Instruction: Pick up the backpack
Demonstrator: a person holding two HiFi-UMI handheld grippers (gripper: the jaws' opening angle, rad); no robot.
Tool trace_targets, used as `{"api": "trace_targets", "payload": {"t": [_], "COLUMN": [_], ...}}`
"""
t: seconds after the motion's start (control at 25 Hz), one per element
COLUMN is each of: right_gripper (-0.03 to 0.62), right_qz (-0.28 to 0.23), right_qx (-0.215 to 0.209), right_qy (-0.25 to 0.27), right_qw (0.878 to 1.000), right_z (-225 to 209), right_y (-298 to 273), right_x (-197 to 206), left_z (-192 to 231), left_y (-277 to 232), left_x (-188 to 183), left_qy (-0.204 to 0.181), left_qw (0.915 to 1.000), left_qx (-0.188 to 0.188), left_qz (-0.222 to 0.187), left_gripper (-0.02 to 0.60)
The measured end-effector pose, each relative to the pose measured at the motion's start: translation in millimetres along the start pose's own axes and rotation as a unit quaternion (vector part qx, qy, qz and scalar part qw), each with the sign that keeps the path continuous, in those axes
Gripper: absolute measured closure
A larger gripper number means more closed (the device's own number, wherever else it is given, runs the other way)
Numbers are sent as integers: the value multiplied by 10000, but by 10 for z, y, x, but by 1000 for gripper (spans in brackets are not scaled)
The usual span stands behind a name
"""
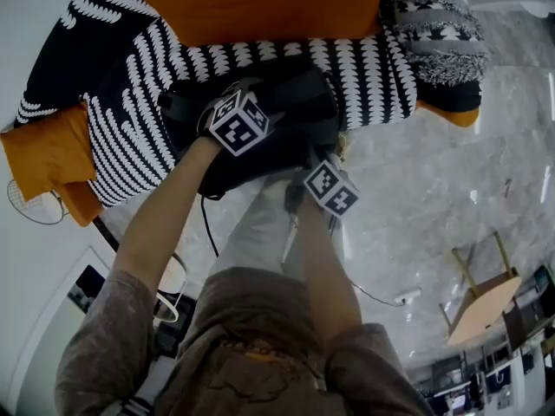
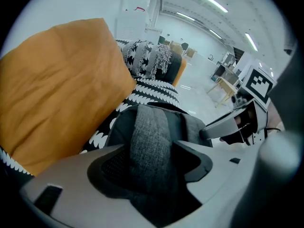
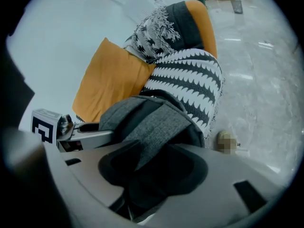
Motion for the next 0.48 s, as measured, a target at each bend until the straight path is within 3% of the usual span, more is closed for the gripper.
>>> {"api": "trace_targets", "payload": {"t": [0.2,0.36,0.48], "right_gripper": [496,514,502], "right_qz": [-76,-188,-116], "right_qx": [-38,-389,-676], "right_qy": [-138,-560,-981], "right_qw": [9999,9975,9928], "right_z": [-409,-25,0], "right_y": [92,-51,-171], "right_x": [138,-64,34], "left_z": [-336,113,250], "left_y": [-200,57,82], "left_x": [94,-118,-17], "left_qy": [-72,-35,59], "left_qw": [9999,9999,9996], "left_qx": [-85,101,262], "left_qz": [-26,-21,-42], "left_gripper": [362,390,385]}}
Point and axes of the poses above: the fingertips, and each gripper's own axes: y backward along the fingers, z to its left, x out of its underside, the point moved 7 cm from there along y, backward along the fingers
